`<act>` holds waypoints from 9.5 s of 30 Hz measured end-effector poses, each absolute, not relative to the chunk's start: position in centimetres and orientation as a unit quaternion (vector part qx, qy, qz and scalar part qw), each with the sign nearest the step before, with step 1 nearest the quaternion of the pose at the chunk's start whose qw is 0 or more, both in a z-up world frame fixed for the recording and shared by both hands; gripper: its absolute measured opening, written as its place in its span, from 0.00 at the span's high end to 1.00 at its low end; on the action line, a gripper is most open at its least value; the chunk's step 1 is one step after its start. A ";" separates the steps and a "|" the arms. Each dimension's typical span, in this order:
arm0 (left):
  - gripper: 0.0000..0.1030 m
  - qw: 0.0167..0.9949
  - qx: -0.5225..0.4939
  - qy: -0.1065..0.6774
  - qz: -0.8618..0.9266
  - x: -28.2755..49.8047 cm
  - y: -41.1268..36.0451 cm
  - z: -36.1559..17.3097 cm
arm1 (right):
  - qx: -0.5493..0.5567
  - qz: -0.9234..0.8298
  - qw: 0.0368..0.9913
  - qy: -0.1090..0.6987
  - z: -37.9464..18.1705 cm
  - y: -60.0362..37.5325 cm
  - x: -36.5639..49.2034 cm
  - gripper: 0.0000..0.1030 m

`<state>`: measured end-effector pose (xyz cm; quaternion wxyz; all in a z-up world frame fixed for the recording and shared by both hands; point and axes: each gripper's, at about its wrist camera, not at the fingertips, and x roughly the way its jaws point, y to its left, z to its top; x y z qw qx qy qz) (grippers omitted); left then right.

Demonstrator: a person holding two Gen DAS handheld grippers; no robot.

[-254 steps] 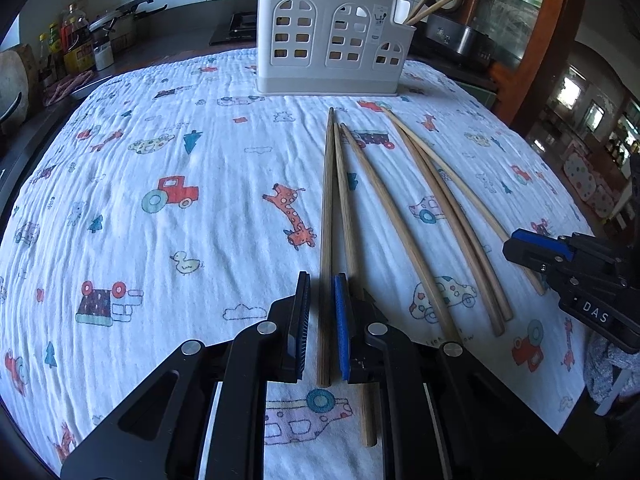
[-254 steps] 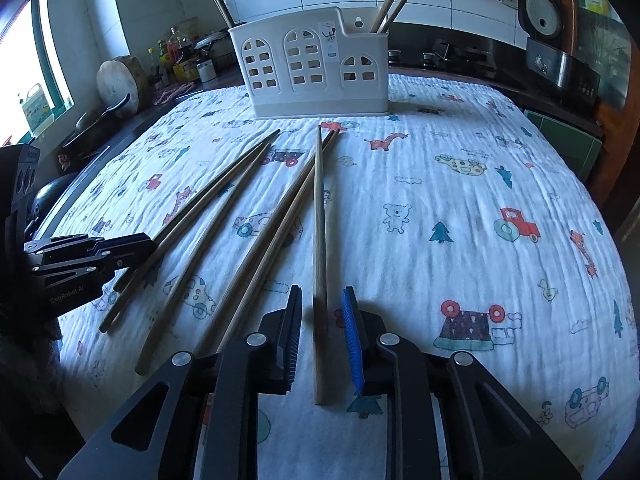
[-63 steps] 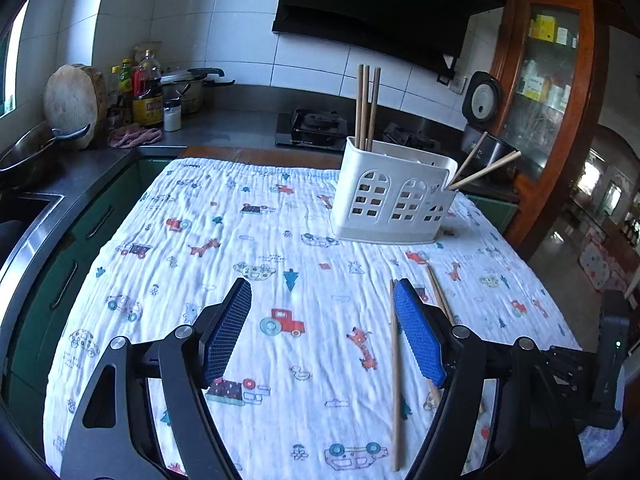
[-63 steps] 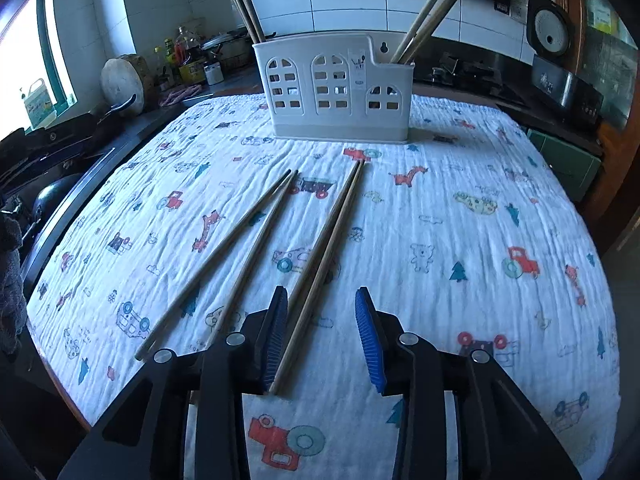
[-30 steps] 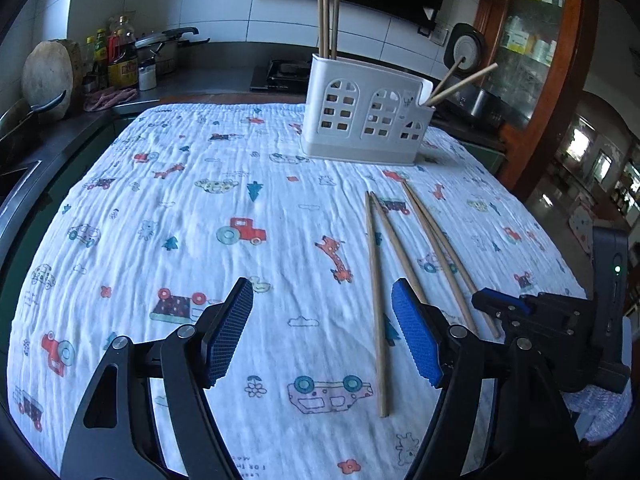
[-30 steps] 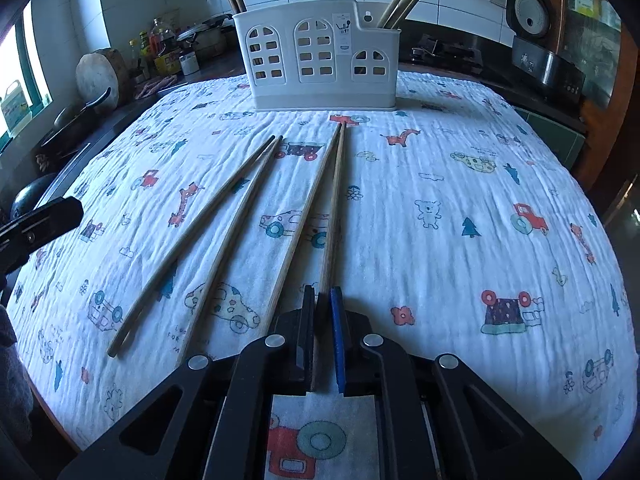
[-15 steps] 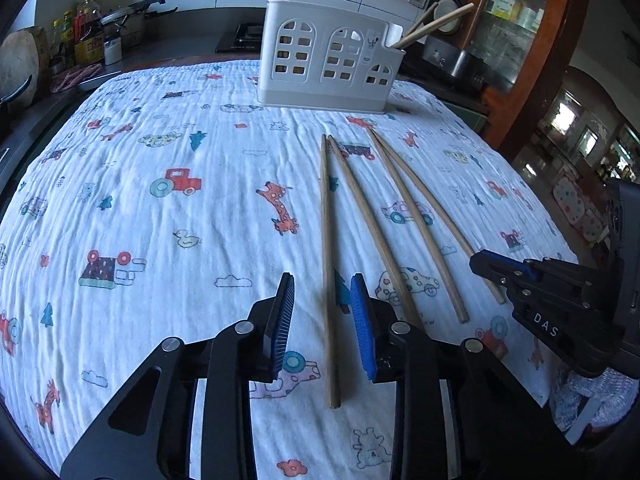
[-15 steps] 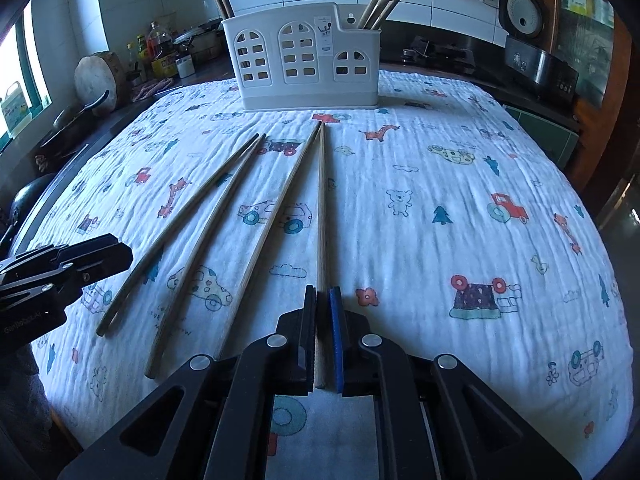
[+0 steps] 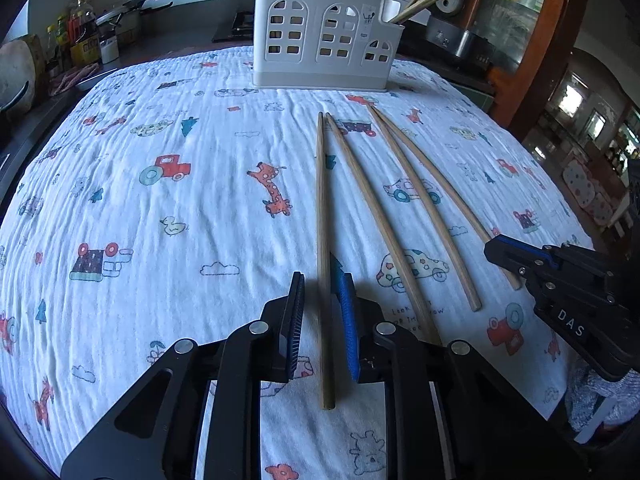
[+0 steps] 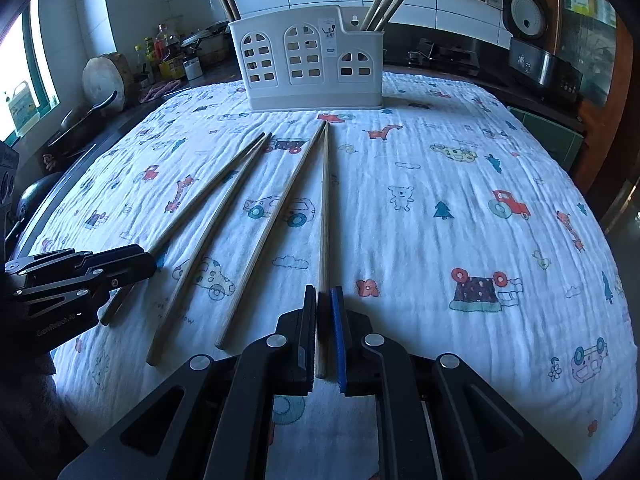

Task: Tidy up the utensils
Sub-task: 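Close the left gripper on a chopstick while the right gripper closes on another, then lift the left tool's chopstick to the caddy while the right tool carries its chopstick there, then insert the left chopstick into the caddy and open while the right tool releases its own, then withdraw both open tools from the caddy toward the last loose chopsticks, then close the right gripper on a chopstick while the left gripper closes on another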

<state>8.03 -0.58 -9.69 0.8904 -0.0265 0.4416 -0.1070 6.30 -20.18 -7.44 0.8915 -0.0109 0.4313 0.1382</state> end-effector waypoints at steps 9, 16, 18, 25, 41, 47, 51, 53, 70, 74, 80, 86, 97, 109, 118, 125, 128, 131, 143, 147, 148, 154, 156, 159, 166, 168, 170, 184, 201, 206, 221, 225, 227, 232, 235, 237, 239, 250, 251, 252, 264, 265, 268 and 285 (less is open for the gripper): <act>0.87 0.892 0.008 0.444 -0.087 8.0 -1.5 -9.5 | -0.014 0.142 0.894 0.425 -7.5 -20.2 6.1 0.92; 0.95 0.890 -0.005 0.446 -0.099 8.1 -1.2 -8.9 | -0.010 0.144 0.894 0.425 -7.2 -20.4 6.1 0.93; 0.95 0.892 -0.006 0.441 -0.103 8.0 -1.1 -8.4 | -0.012 0.144 0.896 0.419 -6.7 -20.4 6.0 0.93; 0.95 0.906 -0.016 0.407 -0.111 7.6 -0.3 -5.1 | -0.021 0.145 0.912 0.383 -3.6 -20.8 5.7 0.93; 0.95 0.936 -0.024 0.324 -0.137 9.7 0.4 2.0 | -0.046 0.165 0.939 0.299 4.4 -20.4 8.5 0.93; 0.95 0.938 -0.013 0.315 -0.148 11.8 -0.1 3.5 | -0.055 0.175 0.939 0.290 6.3 -19.9 10.4 0.93; 0.95 0.936 -0.013 0.318 -0.153 13.3 -0.2 3.9 | -0.058 0.183 0.939 0.286 7.5 -19.7 11.7 0.93; 0.95 0.935 -0.010 0.318 -0.156 13.9 -0.2 4.2 | -0.059 0.187 0.938 0.284 8.0 -19.7 12.3 0.93; 0.95 0.941 -0.006 0.295 -0.164 16.9 0.4 8.4 | -0.063 0.219 0.930 0.290 12.4 -19.5 16.2 0.93; 0.95 0.944 -0.006 0.282 -0.172 17.7 0.2 10.6 | -0.070 0.222 0.931 0.281 13.9 -19.4 16.5 0.93; 0.95 0.952 -0.012 0.251 -0.174 19.3 -0.1 14.8 | -0.066 0.226 0.936 0.263 16.9 -20.0 17.8 0.93; 0.95 0.963 -0.008 0.218 -0.156 22.2 -0.7 19.0 | -0.054 0.222 0.942 0.244 20.3 -20.4 20.4 0.93; 0.95 0.971 -0.018 0.207 -0.117 27.2 -0.8 19.5 | -0.028 0.199 0.954 0.222 22.7 -21.4 25.8 0.93; 0.95 0.962 -0.027 0.252 -0.103 30.5 0.6 15.1 | -0.019 0.187 0.950 0.248 18.7 -21.2 29.8 0.93; 0.95 0.954 -0.024 0.281 -0.102 31.0 1.1 12.0 | -0.018 0.195 0.940 0.278 15.6 -20.3 30.6 0.93; 0.95 0.949 -0.031 0.298 -0.102 31.1 1.5 10.3 | -0.021 0.196 0.935 0.294 14.0 -20.0 30.6 0.93; 0.95 0.948 -0.030 0.301 -0.102 31.1 1.5 9.9 | -0.027 0.193 0.935 0.298 13.4 -19.9 30.4 0.93; 0.95 0.947 -0.028 0.304 -0.102 31.0 1.4 9.7 | -0.025 0.192 0.935 0.299 13.2 -20.1 30.4 0.93; 0.94 0.945 -0.027 0.311 -0.102 30.8 1.4 9.3 | -0.021 0.186 0.935 0.299 13.3 -21.0 30.1 0.92; 0.94 0.945 -0.027 0.311 -0.101 30.6 1.4 9.2 | -0.021 0.184 0.938 0.294 13.7 -21.2 29.7 0.85; 0.94 0.945 -0.026 0.311 -0.101 30.5 1.4 9.1 | -0.021 0.184 0.938 0.293 13.7 -21.3 29.6 0.83; 0.93 0.945 -0.025 0.311 -0.099 30.2 1.4 9.2 | -0.020 0.178 0.941 0.286 14.3 -21.7 29.0 0.75; 0.93 0.945 -0.026 0.311 -0.101 30.1 1.5 9.3 | -0.019 0.177 0.943 0.282 14.5 -21.9 28.7 0.73; 0.92 0.945 -0.026 0.310 -0.102 29.8 1.4 9.5 | -0.018 0.174 0.945 0.275 15.0 -22.2 28.3 0.68; 0.91 0.948 -0.027 0.300 -0.105 28.6 1.3 10.3 | -0.014 0.172 0.950 0.258 16.2 -22.9 26.7 0.58; 0.88 0.949 -0.028 0.295 -0.106 28.0 1.3 10.7 | -0.014 0.174 0.952 0.253 16.5 -23.0 25.9 0.58; 0.85 0.951 -0.027 0.290 -0.109 27.2 1.2 11.0 | -0.017 0.176 0.952 0.249 16.7 -23.1 25.0 0.52; 0.52 0.956 -0.039 0.268 -0.113 19.8 2.3 10.4 | -0.022 0.187 0.946 0.265 13.2 -22.5 18.4 0.35; 0.25 0.955 -0.043 0.287 -0.055 12.1 4.5 4.5 | -0.046 0.183 0.931 0.314 5.1 -19.8 12.0 0.22; 0.24 0.953 -0.045 0.296 -0.038 10.5 5.5 3.0 | -0.039 0.185 0.921 0.340 1.9 -19.4 10.4 0.22; 0.21 0.949 -0.060 0.308 -0.005 8.0 7.2 -0.1 | 0.008 0.177 0.895 0.410 -5.0 -17.8 8.2 0.44; 0.21 0.947 -0.075 0.314 0.000 7.7 7.7 -0.9 | 0.008 0.175 0.893 0.414 -5.3 -17.0 8.4 0.56; 0.21 0.946 -0.077 0.316 0.001 7.5 7.8 -1.2 | 0.010 0.177 0.891 0.417 -5.5 -16.7 8.4 0.65; 0.21 0.944 -0.071 0.321 0.007 7.1 7.8 -2.1 | 0.013 0.171 0.890 0.423 -6.0 -16.1 8.8 0.76; 0.22 0.943 -0.076 0.325 0.006 7.0 7.8 -2.4 | 0.011 0.160 0.888 0.430 -6.4 -15.9 9.0 0.80; 0.22 0.942 -0.078 0.328 0.006 7.1 7.9 -2.6 | 0.011 0.156 0.887 0.435 -6.7 -15.9 9.2 0.80; 0.22 0.941 -0.078 0.330 0.006 7.0 7.8 -2.8 | 0.008 0.152 0.885 0.441 -7.0 -15.8 9.3 0.82; 0.28 0.934 -0.073 0.350 -0.020 6.7 5.4 -4.2 | -0.002 0.134 0.891 0.434 -7.3 -16.2 9.2 0.93; 0.28 0.933 -0.072 0.352 -0.025 6.6 5.0 -4.4 | 0.000 0.134 0.891 0.434 -7.3 -16.3 9.2 0.93; 0.28 0.931 -0.070 0.356 -0.030 6.6 4.5 -4.6 | 0.002 0.134 0.891 0.433 -7.2 -16.5 9.1 0.93; 0.40 0.909 -0.058 0.401 -0.096 7.0 -0.8 -7.1 | -0.002 0.133 0.914 0.383 -4.5 -19.4 7.3 0.94; 0.44 0.906 -0.059 0.406 -0.103 7.1 -1.3 -7.4 | -0.001 0.134 0.916 0.379 -4.2 -19.6 7.2 0.94; 0.53 0.899 -0.063 0.417 -0.119 7.3 -2.4 -8.1 | 0.002 0.136 0.920 0.367 -3.4 -20.1 7.0 0.94; 0.88 0.886 -0.061 0.447 -0.106 9.3 -4.8 -9.7 | 0.016 0.148 0.925 0.351 -2.6 -21.6 6.5 0.94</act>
